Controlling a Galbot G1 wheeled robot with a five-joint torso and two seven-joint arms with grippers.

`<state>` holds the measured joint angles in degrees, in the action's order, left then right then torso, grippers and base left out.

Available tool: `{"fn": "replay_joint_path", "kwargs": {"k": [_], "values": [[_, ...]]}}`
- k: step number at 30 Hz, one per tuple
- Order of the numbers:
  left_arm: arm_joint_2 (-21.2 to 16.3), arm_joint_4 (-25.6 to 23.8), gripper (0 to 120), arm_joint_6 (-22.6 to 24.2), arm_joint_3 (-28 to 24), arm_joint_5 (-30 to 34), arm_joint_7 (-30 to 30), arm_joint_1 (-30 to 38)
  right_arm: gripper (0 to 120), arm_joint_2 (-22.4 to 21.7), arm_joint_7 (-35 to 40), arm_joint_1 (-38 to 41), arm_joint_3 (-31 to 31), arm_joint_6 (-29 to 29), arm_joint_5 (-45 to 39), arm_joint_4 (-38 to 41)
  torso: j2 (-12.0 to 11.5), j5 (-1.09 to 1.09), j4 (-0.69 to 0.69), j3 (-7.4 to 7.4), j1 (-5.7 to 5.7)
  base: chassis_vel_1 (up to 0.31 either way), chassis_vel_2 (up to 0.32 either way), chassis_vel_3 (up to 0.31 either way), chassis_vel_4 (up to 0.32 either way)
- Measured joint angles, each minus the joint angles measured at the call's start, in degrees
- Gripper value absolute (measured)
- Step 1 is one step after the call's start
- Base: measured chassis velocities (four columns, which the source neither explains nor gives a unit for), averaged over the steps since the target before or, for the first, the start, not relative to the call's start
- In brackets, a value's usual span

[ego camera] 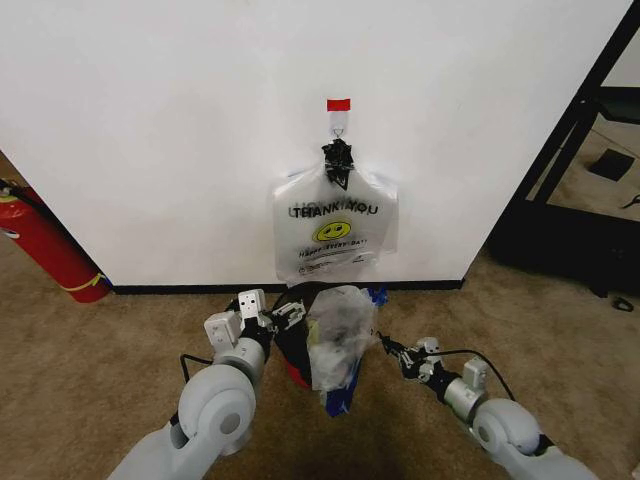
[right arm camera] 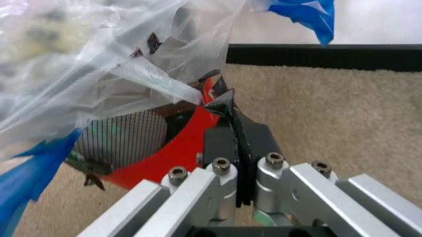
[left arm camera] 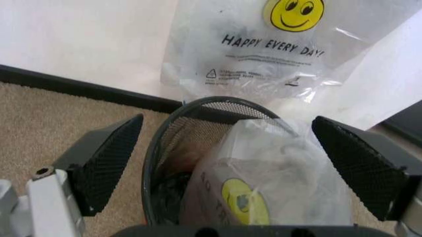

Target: Pick up the garbage bag from the wall and place it over the trash bin.

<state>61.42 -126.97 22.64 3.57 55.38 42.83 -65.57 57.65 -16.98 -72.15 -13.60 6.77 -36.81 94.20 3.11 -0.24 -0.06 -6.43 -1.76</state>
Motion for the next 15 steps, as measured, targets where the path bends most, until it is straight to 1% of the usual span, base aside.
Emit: {"fn": "replay_joint_path", "kwargs": {"k": [7, 8, 10, 13, 14, 15], "values": [[-0.7, -0.64, 100, 0.46, 0.13, 0.07, -0.04, 0.0, 0, 2.68, 1.1, 3.27, 2.54, 0.19, 1.03, -1.59, 0.0, 0.0, 0.02, 0.0, 0.0, 0.0, 0.0, 0.0, 0.0], [-1.5, -1.92, 100, 1.29, 0.3, 0.13, -0.63, -0.23, 0, 2.79, 1.31, 3.43, 2.71, 0.23, 1.08, -1.63, 0.0, -0.01, 0.01, 0.0, 0.0, 0.0, 0.0, 0.0, 0.0], [-1.92, -2.61, 100, 1.69, 0.3, 0.13, -0.98, -0.4, 0, 2.76, 1.36, 3.38, 2.71, 0.26, 1.08, -1.61, 0.0, 0.0, 0.0, 0.0, 0.0, 0.0, 0.0, 0.0, 0.0], [-5.4, -6.8, 100, 4.12, -1.58, -2.44, -4.53, -0.97, 0, 2.2, 1.37, 2.59, 2.52, 0.27, 1.06, -1.26, 0.0, 0.0, 0.02, 0.0, 0.0, 0.0, 0.0, 0.0, 0.0], [-7.49, -7.94, 100, 5.08, -3.65, -4.65, -6.79, -0.44, 0, 1.97, 1.37, 2.21, 2.4, 0.27, 1.08, -1.12, 0.0, 0.0, 0.01, 0.0, 0.0, 0.0, 0.0, 0.0, 0.0], [-8.61, -8.27, 100, 5.48, -4.81, -5.58, -8.01, 0.19, 0, 1.88, 1.37, 2.05, 2.36, 0.27, 1.16, -1.07, 0.0, -0.01, 0.02, 0.0, 0.0, 0.0, 0.0, 0.0, 0.0]]}}
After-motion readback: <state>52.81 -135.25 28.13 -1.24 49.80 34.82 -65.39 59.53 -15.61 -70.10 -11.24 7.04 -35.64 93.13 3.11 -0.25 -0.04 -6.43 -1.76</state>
